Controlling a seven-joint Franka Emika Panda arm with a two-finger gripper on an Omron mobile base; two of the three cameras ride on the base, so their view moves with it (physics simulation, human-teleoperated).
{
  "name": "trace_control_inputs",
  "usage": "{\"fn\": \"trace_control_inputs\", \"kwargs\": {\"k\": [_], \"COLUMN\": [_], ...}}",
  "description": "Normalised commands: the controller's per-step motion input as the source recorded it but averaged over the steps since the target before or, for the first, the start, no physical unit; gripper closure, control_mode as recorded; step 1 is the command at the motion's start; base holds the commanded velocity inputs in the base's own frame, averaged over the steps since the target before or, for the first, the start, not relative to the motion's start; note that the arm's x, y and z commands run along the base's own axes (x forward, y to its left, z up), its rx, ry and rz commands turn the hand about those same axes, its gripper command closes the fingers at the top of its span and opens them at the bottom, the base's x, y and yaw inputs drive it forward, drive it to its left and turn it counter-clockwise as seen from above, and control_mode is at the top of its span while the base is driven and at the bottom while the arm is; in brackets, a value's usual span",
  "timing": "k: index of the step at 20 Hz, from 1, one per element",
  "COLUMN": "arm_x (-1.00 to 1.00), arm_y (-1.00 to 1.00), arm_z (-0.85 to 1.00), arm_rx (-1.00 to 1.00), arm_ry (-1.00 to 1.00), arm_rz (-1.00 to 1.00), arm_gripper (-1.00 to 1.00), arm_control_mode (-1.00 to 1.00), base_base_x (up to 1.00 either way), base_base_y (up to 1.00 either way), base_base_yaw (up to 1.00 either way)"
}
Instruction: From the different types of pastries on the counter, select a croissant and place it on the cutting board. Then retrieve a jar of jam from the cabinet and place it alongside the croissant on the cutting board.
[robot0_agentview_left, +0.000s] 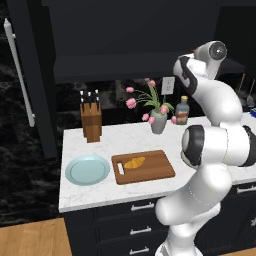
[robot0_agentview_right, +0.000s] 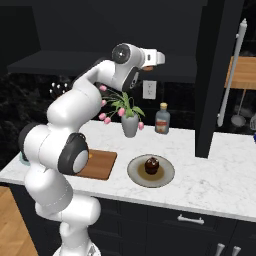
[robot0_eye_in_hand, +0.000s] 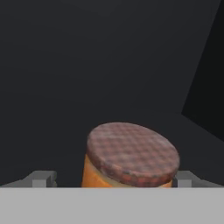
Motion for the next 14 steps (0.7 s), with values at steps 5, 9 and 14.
{"fn": "trace_control_inputs", "kwargs": {"k": [5,9,14], "arm_x": [0.05,0.00,0.00], "arm_y": [-0.01,-0.12,-0.08], "arm_z": [0.00,-0.02,-0.05], "arm_rx": [0.00,0.00,0.00], "arm_ry": [0.00,0.00,0.00], "arm_rz": [0.00,0.00,0.00], "arm_gripper": [-1.00,-1.00,-1.00], "arm_control_mode": [-1.00,-1.00,-1.00], "base_base_x": [0.00,0.00,0.00], "base_base_y": [0.00,0.00,0.00], "base_base_yaw": [0.00,0.00,0.00]}}
